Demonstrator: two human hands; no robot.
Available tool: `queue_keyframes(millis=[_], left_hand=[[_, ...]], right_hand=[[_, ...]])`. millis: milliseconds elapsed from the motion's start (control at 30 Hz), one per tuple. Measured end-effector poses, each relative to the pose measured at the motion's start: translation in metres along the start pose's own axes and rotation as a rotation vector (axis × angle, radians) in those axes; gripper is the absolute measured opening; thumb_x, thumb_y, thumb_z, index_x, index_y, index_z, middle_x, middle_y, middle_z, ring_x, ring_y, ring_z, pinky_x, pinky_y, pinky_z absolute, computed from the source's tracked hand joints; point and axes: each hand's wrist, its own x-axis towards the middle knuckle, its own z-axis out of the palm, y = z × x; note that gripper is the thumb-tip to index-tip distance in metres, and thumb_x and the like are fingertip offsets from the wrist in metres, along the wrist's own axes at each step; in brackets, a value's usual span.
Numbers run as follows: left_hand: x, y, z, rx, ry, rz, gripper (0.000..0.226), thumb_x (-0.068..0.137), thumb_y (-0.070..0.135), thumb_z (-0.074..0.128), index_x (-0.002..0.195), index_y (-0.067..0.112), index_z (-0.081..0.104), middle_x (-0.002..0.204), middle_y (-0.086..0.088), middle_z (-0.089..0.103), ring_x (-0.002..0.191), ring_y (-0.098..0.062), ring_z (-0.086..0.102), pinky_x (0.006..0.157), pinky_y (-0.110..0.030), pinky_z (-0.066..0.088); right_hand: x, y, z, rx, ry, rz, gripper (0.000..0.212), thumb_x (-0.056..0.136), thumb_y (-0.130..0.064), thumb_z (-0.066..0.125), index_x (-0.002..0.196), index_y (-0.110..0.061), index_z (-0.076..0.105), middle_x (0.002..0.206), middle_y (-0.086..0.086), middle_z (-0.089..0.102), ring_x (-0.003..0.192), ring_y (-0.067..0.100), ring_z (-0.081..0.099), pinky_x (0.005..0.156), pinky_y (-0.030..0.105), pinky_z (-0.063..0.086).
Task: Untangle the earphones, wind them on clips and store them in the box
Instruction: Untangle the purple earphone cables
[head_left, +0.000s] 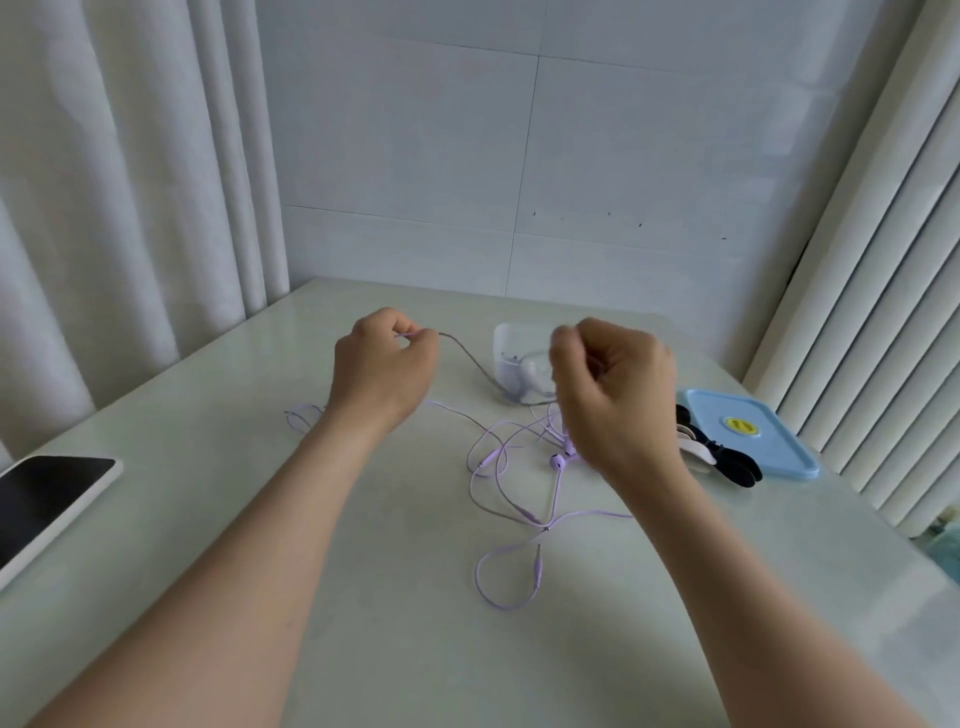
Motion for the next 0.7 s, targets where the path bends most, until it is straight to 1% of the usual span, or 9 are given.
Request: queue_keyframes(millis=[67, 133, 200, 267, 367, 467, 533, 600, 700], left_hand=[[-0.001, 0.005, 0.001, -0.120, -0.022, 0.042, 0.019, 0.097, 0.028, 0.051, 0.097, 0.018, 0.067, 0.087, 0.006, 0.066, 0.089, -0.019, 0.059, 0.066, -0.024, 0.040], [-0.002, 0.006, 0.002, -0.224, -0.070, 0.129, 0.021, 0.092, 0.026, 0.047, 0.093, 0.022, 0.068, 0.084, 0.007, 0.069, 0.079, -0.011, 0.059, 0.066, -0.024, 0.041], [-0.004, 0.006, 0.004, -0.287, -0.172, 0.185, 0.024, 0.092, 0.014, 0.048, 0.091, 0.023, 0.070, 0.079, 0.004, 0.072, 0.067, -0.010, 0.055, 0.068, -0.027, 0.042], [-0.005, 0.008, 0.006, -0.296, -0.264, 0.229, 0.026, 0.094, 0.005, 0.052, 0.093, 0.022, 0.072, 0.079, 0.002, 0.075, 0.064, -0.012, 0.051, 0.068, -0.031, 0.042], [-0.008, 0.011, 0.009, -0.329, -0.310, 0.300, 0.022, 0.090, 0.014, 0.063, 0.109, 0.025, 0.067, 0.089, 0.000, 0.075, 0.066, -0.016, 0.055, 0.066, -0.030, 0.044], [-0.012, 0.011, 0.012, -0.368, -0.350, 0.314, 0.052, 0.091, 0.008, 0.072, 0.133, 0.029, 0.048, 0.106, -0.003, 0.066, 0.067, -0.017, 0.056, 0.069, -0.036, 0.052], [-0.015, 0.011, 0.012, -0.364, -0.366, 0.317, 0.064, 0.090, 0.009, 0.078, 0.138, 0.032, 0.042, 0.113, -0.003, 0.060, 0.066, -0.017, 0.056, 0.073, -0.037, 0.057], [-0.015, 0.010, 0.012, -0.355, -0.379, 0.328, 0.068, 0.086, 0.014, 0.084, 0.137, 0.035, 0.044, 0.114, -0.001, 0.058, 0.066, -0.018, 0.056, 0.072, -0.034, 0.057], [-0.010, 0.006, 0.012, -0.239, -0.314, 0.377, 0.048, 0.088, 0.017, 0.082, 0.126, 0.032, 0.057, 0.108, 0.003, 0.058, 0.058, -0.012, 0.052, 0.063, -0.022, 0.049]], right_hand=[[-0.005, -0.003, 0.003, -0.011, -0.056, -0.053, 0.040, 0.086, -0.017, 0.055, 0.056, -0.007, 0.032, 0.052, 0.011, 0.026, 0.055, 0.028, 0.023, 0.049, 0.034, 0.021], [-0.007, 0.001, 0.005, -0.190, -0.114, -0.023, 0.037, 0.082, -0.026, 0.055, 0.053, -0.009, 0.037, 0.047, 0.004, 0.029, 0.051, 0.021, 0.024, 0.047, 0.031, 0.025], [-0.008, 0.007, 0.007, -0.466, -0.231, 0.050, 0.035, 0.080, -0.035, 0.057, 0.056, -0.010, 0.054, 0.048, 0.003, 0.047, 0.052, 0.026, 0.044, 0.052, 0.030, 0.040], [-0.009, 0.009, 0.007, -0.560, -0.289, 0.098, 0.033, 0.079, -0.043, 0.058, 0.063, -0.016, 0.066, 0.061, -0.001, 0.059, 0.067, 0.028, 0.058, 0.067, 0.034, 0.050], [-0.009, 0.002, 0.004, -0.272, -0.219, 0.174, 0.025, 0.083, -0.043, 0.054, 0.094, -0.024, 0.066, 0.084, -0.010, 0.065, 0.084, 0.020, 0.063, 0.081, 0.038, 0.049], [-0.007, -0.004, 0.005, 0.129, -0.277, 0.287, 0.034, 0.096, -0.031, 0.056, 0.130, -0.027, 0.052, 0.081, -0.016, 0.072, 0.084, 0.009, 0.065, 0.077, 0.028, 0.049], [-0.007, 0.002, 0.011, 0.024, -0.342, 0.170, 0.027, 0.101, -0.033, 0.058, 0.127, -0.025, 0.056, 0.065, -0.010, 0.067, 0.071, 0.008, 0.061, 0.071, 0.026, 0.045], [-0.007, 0.010, 0.014, -0.177, -0.371, 0.029, 0.013, 0.105, -0.029, 0.055, 0.106, -0.022, 0.066, 0.057, -0.004, 0.058, 0.061, 0.016, 0.053, 0.066, 0.033, 0.043], [-0.002, 0.018, 0.013, -0.186, -0.277, 0.031, 0.021, 0.106, -0.016, 0.051, 0.095, -0.019, 0.069, 0.063, -0.007, 0.061, 0.063, 0.014, 0.054, 0.064, 0.032, 0.043]])
